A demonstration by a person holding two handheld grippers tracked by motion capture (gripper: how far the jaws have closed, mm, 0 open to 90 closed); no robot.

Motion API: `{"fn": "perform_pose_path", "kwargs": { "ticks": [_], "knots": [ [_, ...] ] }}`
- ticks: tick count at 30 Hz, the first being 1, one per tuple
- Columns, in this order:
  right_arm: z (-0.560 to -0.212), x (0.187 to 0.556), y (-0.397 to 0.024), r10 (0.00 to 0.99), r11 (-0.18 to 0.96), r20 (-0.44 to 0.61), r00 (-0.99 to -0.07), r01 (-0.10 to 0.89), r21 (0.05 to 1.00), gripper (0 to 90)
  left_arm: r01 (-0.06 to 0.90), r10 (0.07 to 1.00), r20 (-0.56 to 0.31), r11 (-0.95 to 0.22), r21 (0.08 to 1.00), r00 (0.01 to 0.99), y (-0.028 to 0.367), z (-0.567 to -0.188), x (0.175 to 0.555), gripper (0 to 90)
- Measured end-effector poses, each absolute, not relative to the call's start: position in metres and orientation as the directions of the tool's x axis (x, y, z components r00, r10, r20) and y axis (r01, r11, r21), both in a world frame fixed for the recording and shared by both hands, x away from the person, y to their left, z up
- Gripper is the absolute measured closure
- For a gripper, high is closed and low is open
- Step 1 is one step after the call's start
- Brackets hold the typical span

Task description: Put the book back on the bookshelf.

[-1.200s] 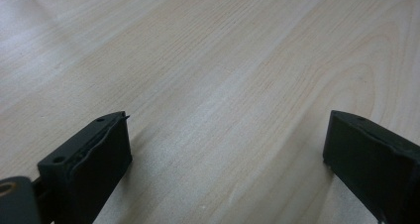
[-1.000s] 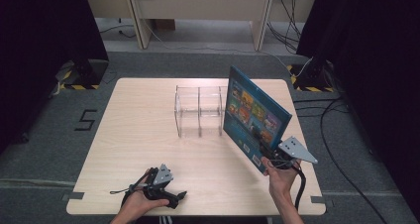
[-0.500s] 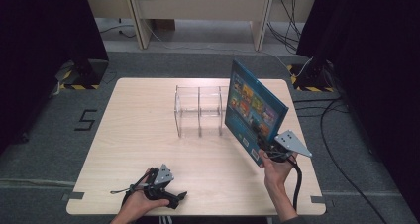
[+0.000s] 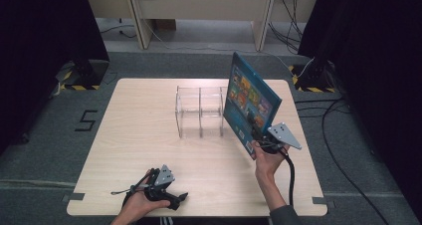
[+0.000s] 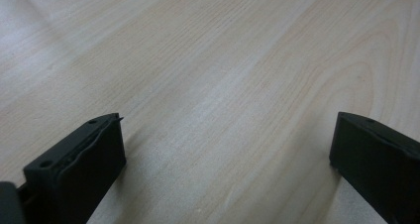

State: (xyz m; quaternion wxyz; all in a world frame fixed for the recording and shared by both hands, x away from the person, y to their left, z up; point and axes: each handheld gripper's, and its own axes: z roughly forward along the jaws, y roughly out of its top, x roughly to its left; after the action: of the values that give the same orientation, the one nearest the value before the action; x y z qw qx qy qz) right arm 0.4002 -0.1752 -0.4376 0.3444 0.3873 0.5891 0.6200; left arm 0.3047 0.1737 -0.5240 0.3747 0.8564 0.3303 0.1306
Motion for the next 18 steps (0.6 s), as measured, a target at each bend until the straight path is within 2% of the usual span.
{"fn": "perform_pose_path", "kwargs": {
  "ticks": [18],
  "knots": [
    [-0.453, 0.425, -0.158, 0.916, -0.056, 0.059, -0.397, 0.019, 0.998, 82.8, 0.457, 0.648, -0.024, -0.510, 0.729, 0.762, 0.172, -0.524, 0.303, 0.0]
  ]
}}
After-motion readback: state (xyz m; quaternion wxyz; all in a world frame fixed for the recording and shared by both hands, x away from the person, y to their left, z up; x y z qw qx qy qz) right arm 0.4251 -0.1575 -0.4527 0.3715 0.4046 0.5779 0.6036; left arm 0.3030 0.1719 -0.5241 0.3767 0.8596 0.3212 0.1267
